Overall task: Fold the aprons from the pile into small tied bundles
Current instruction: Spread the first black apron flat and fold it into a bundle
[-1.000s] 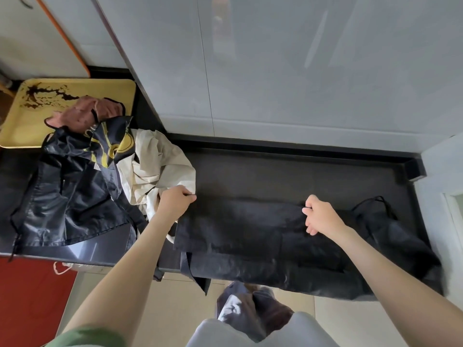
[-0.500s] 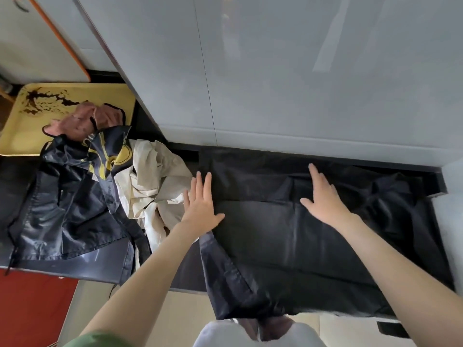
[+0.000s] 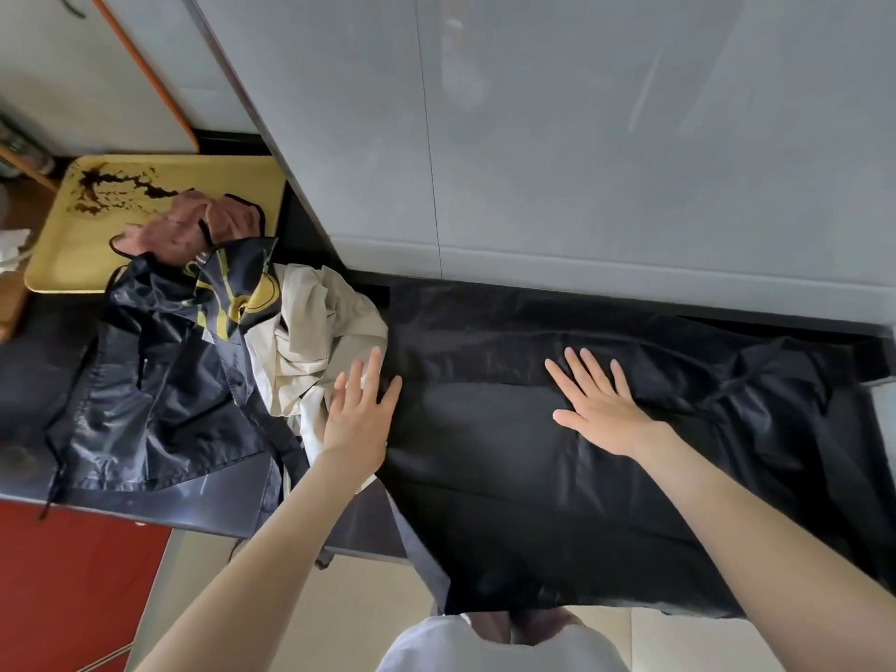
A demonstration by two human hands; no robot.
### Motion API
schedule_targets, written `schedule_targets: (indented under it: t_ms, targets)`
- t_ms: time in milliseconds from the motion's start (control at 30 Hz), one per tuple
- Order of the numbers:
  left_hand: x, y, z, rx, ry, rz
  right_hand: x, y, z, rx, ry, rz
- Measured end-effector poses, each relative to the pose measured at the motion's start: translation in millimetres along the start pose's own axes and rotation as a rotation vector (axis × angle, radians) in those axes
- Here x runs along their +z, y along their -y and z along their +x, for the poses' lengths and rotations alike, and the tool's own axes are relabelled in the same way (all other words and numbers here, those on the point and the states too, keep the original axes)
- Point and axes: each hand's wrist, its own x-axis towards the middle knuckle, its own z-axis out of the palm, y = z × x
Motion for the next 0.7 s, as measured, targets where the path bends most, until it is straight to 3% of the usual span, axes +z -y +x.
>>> schedule_targets:
  t_ms: [100,233,333,567,700]
  targets:
    - [-2.1,-13.4,-4.3,0.184,-0.154,0.057,-1.0,7.8,-2.0,0.019,-0.049,-0.045]
    - [-9.0,-32.4,-9.9,0.443,-0.108,-0.106,9.5,26.7,-14.0,0.024,-0.235,-0.042]
    - [-10.3,-30.0,-15.6,0.489,0.06,-0.166,16.0,44.9,-25.7,-0.02,-0.384,-0.027]
    - [7.6,2.8,-56.6,0.583,0.105,-0.138,52.6,68.4,-55.6,-0.114,-0.481,0.035]
    - [31.8,18.9,-84.1,0.633,0.083,0.126,71.6,88.2,-74.6,-0.104,-0.618,-0.046]
